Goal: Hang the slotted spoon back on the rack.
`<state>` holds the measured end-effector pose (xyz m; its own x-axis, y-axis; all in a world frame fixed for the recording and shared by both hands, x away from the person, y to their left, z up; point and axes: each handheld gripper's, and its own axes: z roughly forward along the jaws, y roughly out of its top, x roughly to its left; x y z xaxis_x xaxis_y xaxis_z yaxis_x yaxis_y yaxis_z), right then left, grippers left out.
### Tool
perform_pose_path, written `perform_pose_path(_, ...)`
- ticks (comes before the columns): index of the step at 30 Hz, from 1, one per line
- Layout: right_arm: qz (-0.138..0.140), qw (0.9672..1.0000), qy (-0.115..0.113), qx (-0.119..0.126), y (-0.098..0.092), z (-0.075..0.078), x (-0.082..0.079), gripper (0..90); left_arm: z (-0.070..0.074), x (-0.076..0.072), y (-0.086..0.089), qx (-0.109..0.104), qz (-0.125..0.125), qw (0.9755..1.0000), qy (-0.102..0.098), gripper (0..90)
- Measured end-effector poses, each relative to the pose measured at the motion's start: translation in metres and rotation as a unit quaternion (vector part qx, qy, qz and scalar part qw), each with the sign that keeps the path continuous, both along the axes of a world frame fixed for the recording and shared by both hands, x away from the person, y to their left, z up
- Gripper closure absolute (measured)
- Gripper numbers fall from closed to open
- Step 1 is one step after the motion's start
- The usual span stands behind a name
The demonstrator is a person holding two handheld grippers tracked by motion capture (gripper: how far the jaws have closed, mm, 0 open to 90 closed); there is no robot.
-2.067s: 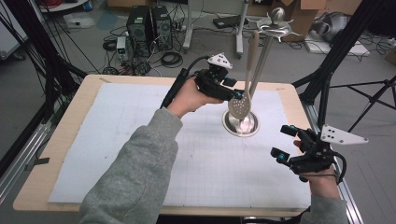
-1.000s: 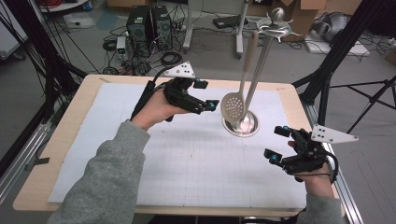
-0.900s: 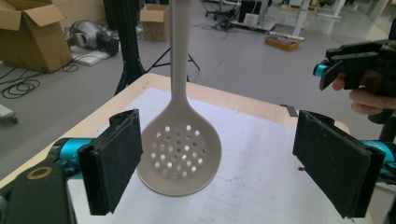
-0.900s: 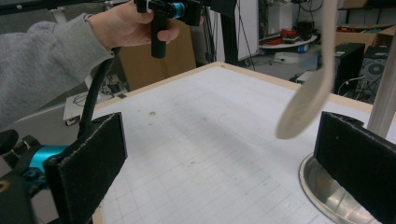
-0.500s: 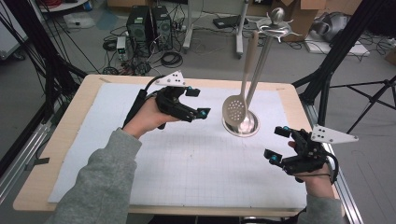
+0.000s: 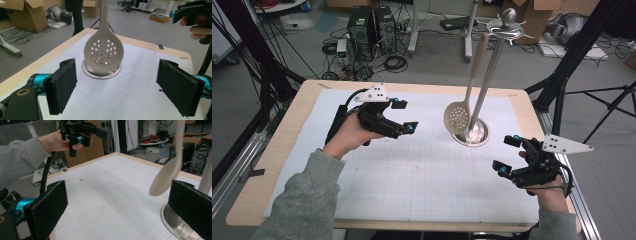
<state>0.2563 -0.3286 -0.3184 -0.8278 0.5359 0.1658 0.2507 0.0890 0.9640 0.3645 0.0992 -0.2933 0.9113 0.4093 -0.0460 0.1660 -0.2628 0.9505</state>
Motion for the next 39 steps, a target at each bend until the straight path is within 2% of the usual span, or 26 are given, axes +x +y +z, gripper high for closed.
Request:
perform_pose_path(9, 0.006, 1.0, -0.001, 0.003, 0.003, 0.001, 0.001, 1.4, -0.01, -0.015, 0.013, 0.006, 0.003, 0.9999, -0.016, 17.0)
perform_pose_path(12, 0.008, 1.0, -0.002, 0.004, 0.003, 0.001, 0.001, 1.4, -0.016, -0.02, 0.019, 0.008, 0.009, 0.9998, -0.014, 17.0)
perform_pose_path(22, 0.015, 0.9999, -0.005, 0.004, 0.009, 0.002, 0.004, 1.4, -0.027, -0.029, 0.06, -0.002, 0.05, 0.9987, -0.014, 17.0)
perform_pose_path(24, 0.015, 0.9999, -0.004, 0.002, 0.01, 0.002, 0.005, 1.4, -0.029, -0.031, 0.065, 0.007, 0.065, 0.9978, -0.015, 17.0)
perform_pose_path(29, 0.016, 0.9999, -0.005, 0.0, 0.012, 0.002, 0.006, 1.4, -0.04, -0.035, 0.07, 0.013, 0.073, 0.997, -0.019, 17.0)
perform_pose_path(35, 0.012, 0.9999, -0.004, 0.002, 0.011, 0.002, 0.007, 1.4, -0.047, -0.036, 0.072, 0.0, 0.084, 0.9964, -0.011, 17.0)
perform_pose_path(39, 0.01, 0.9999, -0.003, 0.009, 0.008, 0.003, 0.005, 1.4, -0.049, -0.038, 0.076, -0.004, 0.094, 0.9955, -0.013, 17.0)
